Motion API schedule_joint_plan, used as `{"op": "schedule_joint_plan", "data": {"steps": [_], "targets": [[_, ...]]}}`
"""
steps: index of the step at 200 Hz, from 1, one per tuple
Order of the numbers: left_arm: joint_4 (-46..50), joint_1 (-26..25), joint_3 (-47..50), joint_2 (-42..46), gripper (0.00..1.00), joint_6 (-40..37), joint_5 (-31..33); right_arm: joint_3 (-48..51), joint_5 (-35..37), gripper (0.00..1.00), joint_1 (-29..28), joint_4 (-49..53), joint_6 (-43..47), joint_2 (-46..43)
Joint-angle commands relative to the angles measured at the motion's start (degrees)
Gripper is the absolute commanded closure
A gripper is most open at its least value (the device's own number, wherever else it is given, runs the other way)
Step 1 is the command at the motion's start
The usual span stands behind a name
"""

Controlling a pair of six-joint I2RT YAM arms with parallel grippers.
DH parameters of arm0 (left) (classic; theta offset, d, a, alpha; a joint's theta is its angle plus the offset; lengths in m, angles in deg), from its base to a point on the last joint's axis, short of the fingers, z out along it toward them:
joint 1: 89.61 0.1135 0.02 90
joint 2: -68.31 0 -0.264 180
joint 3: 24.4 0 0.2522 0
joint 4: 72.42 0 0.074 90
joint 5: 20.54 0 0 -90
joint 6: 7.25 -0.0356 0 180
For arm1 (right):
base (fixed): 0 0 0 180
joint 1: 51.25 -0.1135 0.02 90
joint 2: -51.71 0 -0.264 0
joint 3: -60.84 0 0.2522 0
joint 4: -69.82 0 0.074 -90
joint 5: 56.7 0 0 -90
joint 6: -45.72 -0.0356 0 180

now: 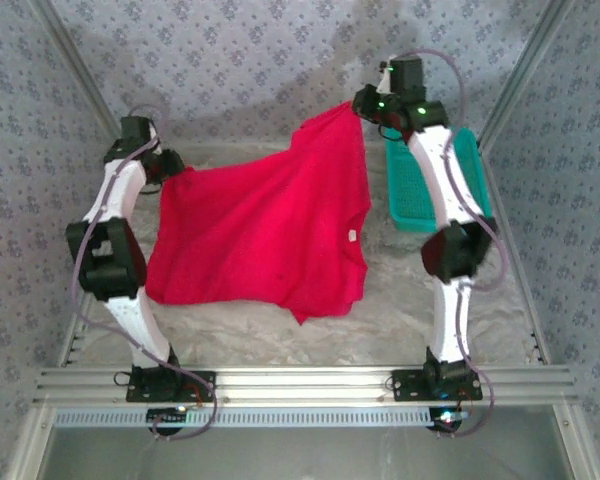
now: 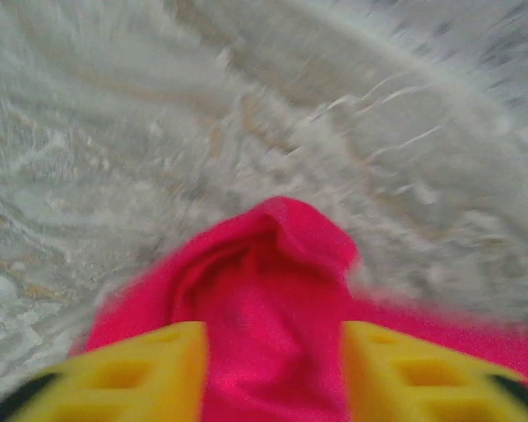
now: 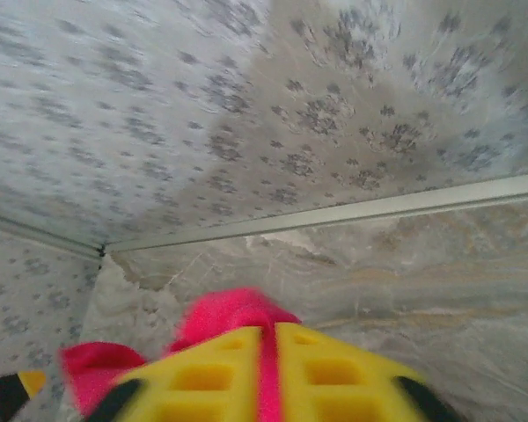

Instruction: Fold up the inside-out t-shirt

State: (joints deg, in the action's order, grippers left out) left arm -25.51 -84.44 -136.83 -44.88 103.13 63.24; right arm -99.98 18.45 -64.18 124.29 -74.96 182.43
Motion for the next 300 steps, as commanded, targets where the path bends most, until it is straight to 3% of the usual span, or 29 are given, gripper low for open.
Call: {"op": "schedule_joint_plan", "data": {"steps": [1, 16, 33, 44, 58, 81, 113, 142, 186, 206, 231, 256, 277, 300], "targets": [[0.76, 0.25, -5.91, 0.85, 0.36, -0.28, 6.16, -19.38, -3.31, 0.47, -0.41, 9.65, -4.25, 10.37], [4.34, 0.21, -4.69, 3.55, 0.33, -0.44, 10.24, -16.97, -3.39, 0.37, -0.55, 10.41, -4.92, 9.97], [4.84, 0.28, 3.46, 11.18, 0.32, 1.22, 11.33, -1.25, -0.45, 0.35, -2.07, 8.6, -2.9, 1.45], [1.5, 0.26, 12.28, 17.74, 0.31, 3.55, 8.34, 12.19, 1.46, 0.35, -3.68, 5.04, -0.96, -5.55], [-5.94, 0.22, 24.79, 24.72, 0.3, 7.15, 0.11, 27.77, 3.05, 0.35, -5.91, 0.16, 0.19, -13.49], [-14.42, -0.43, 38.44, 29.26, 0.35, 14.6, -10.47, 47.05, 1.9, 0.35, -9.65, -7.63, -0.24, -21.52], [-21.26, -3.87, 46.22, 28.63, 0.37, 18.47, -11.26, 59.87, 1.37, 0.35, -14.92, -13.55, -3.09, -23.24], [-22.93, -5.02, 42.87, 21.3, 0.36, 18.5, -11.3, 59.58, 2.45, 0.36, -13.34, -12.84, -4.92, -16.0], [-25.22, -4.75, 31.89, 3.72, 0.36, 19.43, -10.78, 49.06, 2.59, 0.39, -8.16, -10.94, -7.03, -1.86], [-24.01, -4.99, 24.46, -2.67, 0.36, 18.95, -10.05, 37.56, 2.49, 0.42, -7.12, -6.68, -5.8, 6.12], [-23.23, -5.03, 15.39, -8.32, 0.37, 18.21, -8.68, 14.56, 1.53, 0.46, -5.69, 3.24, -2.87, 17.59], [-21.96, -4.87, 11.92, -4.18, 0.36, 15.67, -6.29, -3.71, 0.11, 0.44, -5.05, 11.18, -0.71, 21.68], [-17.37, -4.98, 15.95, 7.43, 0.35, 13.12, -0.94, 2.32, 0.78, 0.41, -6.0, 11.3, 2.67, 12.29], [-9.25, -3.73, 25.35, 21.26, 0.35, 12.39, 4.33, 25.07, 3.5, 0.4, -8.67, 4.89, 4.41, -4.99]]}}
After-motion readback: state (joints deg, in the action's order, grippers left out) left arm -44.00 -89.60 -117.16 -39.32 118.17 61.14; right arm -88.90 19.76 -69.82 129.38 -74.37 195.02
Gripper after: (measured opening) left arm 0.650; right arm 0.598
